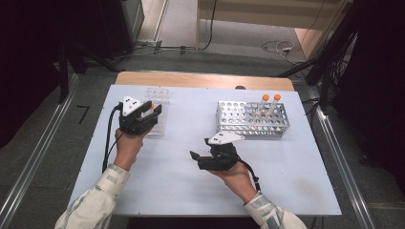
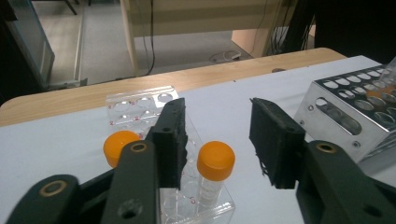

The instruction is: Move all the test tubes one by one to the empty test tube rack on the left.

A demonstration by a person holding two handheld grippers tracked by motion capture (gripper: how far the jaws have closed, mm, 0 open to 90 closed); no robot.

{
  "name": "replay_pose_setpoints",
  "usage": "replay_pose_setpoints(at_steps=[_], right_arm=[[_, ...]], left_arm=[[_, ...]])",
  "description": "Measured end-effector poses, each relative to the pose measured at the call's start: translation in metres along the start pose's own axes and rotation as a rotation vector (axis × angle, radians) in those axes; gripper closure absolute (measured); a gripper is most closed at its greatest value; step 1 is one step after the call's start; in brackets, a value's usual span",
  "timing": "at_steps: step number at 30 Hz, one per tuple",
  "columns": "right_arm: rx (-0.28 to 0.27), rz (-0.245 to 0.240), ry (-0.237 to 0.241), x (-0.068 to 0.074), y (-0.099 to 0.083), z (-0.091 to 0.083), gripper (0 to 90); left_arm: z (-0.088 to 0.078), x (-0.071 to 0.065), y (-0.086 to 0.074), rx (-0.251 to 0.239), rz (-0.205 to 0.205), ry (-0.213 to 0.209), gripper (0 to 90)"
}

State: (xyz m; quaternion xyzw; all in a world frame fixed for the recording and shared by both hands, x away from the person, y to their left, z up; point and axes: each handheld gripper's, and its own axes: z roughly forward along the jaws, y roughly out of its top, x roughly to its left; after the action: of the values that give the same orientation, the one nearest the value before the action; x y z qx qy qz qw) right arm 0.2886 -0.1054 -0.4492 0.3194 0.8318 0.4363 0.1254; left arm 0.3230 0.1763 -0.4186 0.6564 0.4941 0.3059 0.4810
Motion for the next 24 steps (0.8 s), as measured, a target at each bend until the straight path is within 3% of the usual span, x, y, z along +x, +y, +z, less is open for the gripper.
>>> replay_pose_setpoints(at_steps=[3,10,13,18,24], right_arm=[[-0.008,0.005,-0.008,-0.004,0.001,-0.003,28.4],[-0.038,0.034,-0.062,-0.022,0.003,-0.016,28.5],[-0.054,0.050,-0.099,-0.033,0.003,-0.023,28.8],[-0.076,0.088,-0.169,-0.054,0.002,-0.033,29.2],[-0.093,0.113,-0.267,-0.082,-0.001,-0.046,29.6]], left_arm=[[-0.007,-0.004,0.001,0.005,0.002,-0.014,45.3],[-0.032,-0.022,-0.012,-0.030,-0.048,-0.038,26.1],[-0.038,-0.032,-0.022,-0.033,-0.049,-0.057,24.8],[-0.039,-0.043,-0.036,0.003,-0.037,-0.103,23.0],[-0.039,-0.047,-0.044,0.018,-0.025,-0.117,22.8]])
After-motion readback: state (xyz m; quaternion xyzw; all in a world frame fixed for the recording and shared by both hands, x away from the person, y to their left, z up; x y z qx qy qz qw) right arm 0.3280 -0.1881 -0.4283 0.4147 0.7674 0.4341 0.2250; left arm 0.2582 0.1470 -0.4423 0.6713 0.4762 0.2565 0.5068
